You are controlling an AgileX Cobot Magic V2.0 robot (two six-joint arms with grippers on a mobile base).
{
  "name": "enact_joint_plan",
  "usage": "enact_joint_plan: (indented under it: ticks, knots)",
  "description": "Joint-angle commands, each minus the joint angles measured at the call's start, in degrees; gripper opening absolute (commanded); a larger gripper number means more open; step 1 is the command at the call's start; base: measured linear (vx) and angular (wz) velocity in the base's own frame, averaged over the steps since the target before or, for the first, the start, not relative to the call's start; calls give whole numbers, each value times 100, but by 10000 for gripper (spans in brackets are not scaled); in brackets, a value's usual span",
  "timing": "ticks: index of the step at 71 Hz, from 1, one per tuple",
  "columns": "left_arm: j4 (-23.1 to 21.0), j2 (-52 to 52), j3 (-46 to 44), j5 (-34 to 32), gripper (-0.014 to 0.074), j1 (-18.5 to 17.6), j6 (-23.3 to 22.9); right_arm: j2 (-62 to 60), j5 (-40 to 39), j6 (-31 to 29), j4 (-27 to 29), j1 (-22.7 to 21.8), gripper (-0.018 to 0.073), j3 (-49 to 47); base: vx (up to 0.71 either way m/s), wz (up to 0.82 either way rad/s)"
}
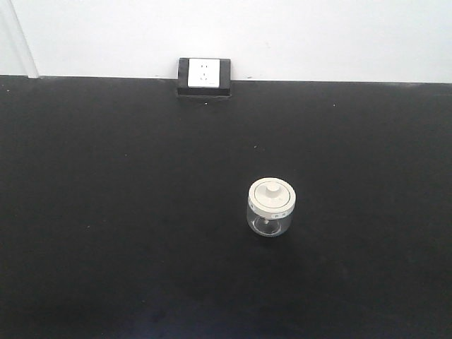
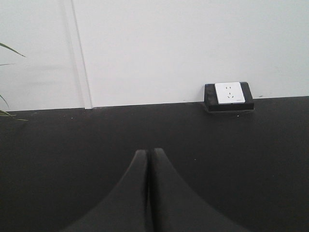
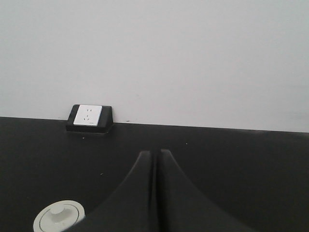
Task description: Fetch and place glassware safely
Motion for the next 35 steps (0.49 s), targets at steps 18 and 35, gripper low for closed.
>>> enact_joint_plan:
  ticks: [18,35]
  knots:
    - [-40,96,-164,-385,-7,-15,-43,-203,-269,-16,-28,-30,-3,-48,0,0]
    - [-40,96,-164,-385,-7,-15,-43,-203,-257,-16,-28,-30,-3,-48,0,0]
